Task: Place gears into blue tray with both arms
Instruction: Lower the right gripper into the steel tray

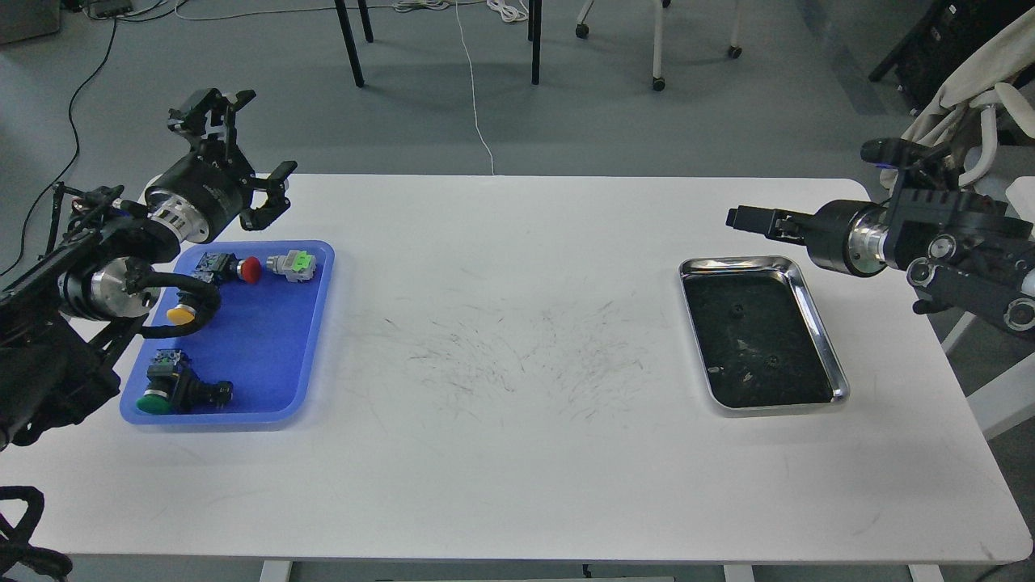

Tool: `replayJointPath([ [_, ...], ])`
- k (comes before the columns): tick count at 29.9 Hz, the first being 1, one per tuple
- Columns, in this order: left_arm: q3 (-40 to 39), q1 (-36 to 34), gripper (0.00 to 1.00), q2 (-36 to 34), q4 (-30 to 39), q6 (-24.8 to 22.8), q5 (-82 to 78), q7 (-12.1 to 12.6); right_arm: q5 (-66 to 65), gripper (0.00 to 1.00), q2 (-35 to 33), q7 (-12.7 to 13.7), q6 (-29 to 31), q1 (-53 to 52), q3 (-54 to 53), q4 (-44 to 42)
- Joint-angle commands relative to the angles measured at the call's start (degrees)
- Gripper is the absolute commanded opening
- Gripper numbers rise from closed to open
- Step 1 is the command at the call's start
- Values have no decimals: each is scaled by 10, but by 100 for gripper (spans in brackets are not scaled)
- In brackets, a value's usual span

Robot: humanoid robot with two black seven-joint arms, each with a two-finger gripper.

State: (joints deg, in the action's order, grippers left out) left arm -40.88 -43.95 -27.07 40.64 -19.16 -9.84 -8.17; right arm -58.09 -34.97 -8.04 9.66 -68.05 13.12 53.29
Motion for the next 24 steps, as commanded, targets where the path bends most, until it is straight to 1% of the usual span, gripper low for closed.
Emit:
replayJointPath([
  [1,0,1,99,0,1,0,0,-1,-42,98,6,-20,2,-17,33,-3],
  [4,0,2,99,0,0,0,0,-1,-56,98,12,-37,2,-21,56,-12],
  [8,0,4,99,0,0,0,0,-1,-70,97,13,-42,2,-20,76,-18],
  [11,0,4,99,0,1,0,1,-1,-86,97,13,-51,2,-16,86,-35],
  [15,0,4,99,0,1,-1,1,-1,-91,96,17,-52,2,-5,87,-61],
  [24,0,4,99,0,0,-1,1,-1,-91,95,63,-52,1,21,88,-103],
])
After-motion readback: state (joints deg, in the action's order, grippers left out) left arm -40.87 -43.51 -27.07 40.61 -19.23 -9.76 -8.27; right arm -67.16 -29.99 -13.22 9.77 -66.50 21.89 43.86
